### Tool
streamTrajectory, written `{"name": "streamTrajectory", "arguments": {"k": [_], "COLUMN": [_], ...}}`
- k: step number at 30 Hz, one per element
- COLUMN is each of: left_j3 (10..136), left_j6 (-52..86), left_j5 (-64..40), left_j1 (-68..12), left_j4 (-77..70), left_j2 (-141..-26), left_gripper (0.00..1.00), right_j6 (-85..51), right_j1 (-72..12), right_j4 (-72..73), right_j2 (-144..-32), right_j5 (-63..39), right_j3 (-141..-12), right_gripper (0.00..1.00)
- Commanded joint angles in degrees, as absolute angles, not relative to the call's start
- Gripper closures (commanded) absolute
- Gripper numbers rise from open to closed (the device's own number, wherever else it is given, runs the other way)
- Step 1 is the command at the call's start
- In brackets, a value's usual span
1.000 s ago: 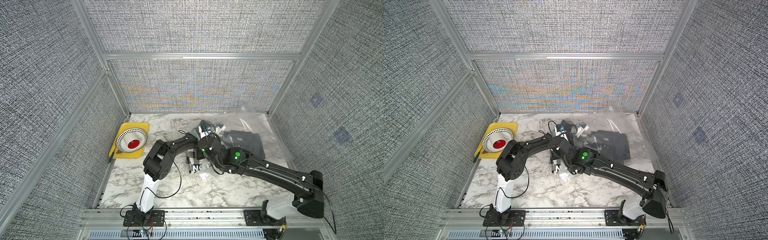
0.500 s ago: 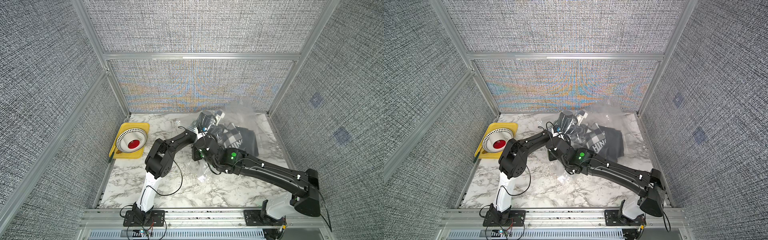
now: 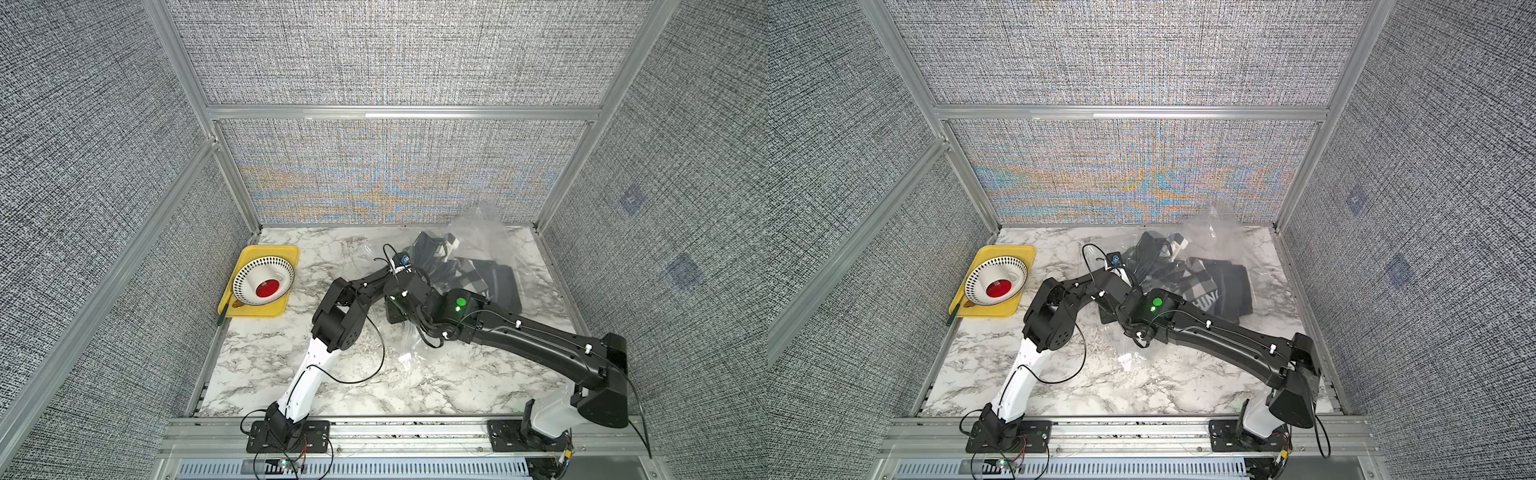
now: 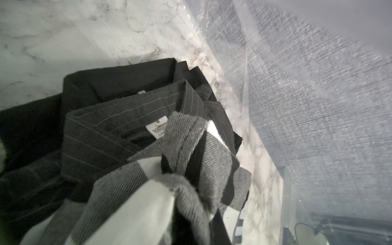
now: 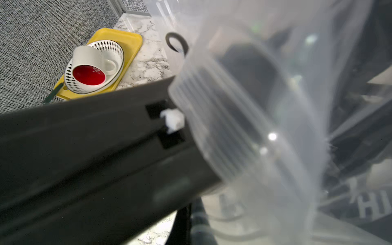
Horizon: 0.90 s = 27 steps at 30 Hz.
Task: Place the folded shirt into the vacuum bag
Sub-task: Place the shirt in the vacuum bag.
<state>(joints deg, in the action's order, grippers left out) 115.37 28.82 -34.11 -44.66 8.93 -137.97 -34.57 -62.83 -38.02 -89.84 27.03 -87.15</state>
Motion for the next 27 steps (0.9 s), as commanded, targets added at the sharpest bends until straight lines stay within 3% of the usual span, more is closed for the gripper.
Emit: {"name": "streamTrajectory", "arguments": {"k": [1, 7, 23, 27], "left_j3": [118.25, 119.38, 130.6, 141.82], "left_j6": [22.48, 32.22, 42.43, 33.97], "left_j5": [-31.67, -45.48, -54.4, -50.49], "left_j1": [-45.79, -44.83, -44.03, -44.38], "left_j4": [16.68, 3.96, -3.69, 11.86], "left_j2": [-139.28, -138.4, -141.99, -146.5], "left_gripper": [1.0, 1.0, 1.0, 1.0], "right_j6": [-33.79, -33.31, -33.32, -33.32], "right_j1": [-62.51, -62.5, -62.5, -62.5], "right_j4": [-33.61, -33.6, -32.9, -32.83], "right_j2": [-90.75, -91.61, -92.72, -93.03], "right_j5": [26.8, 26.2, 24.8, 24.63], "right_j3": [-89.19, -90.18, -89.48, -89.64], "right_gripper": [1.0, 1.0, 1.0, 1.0]}}
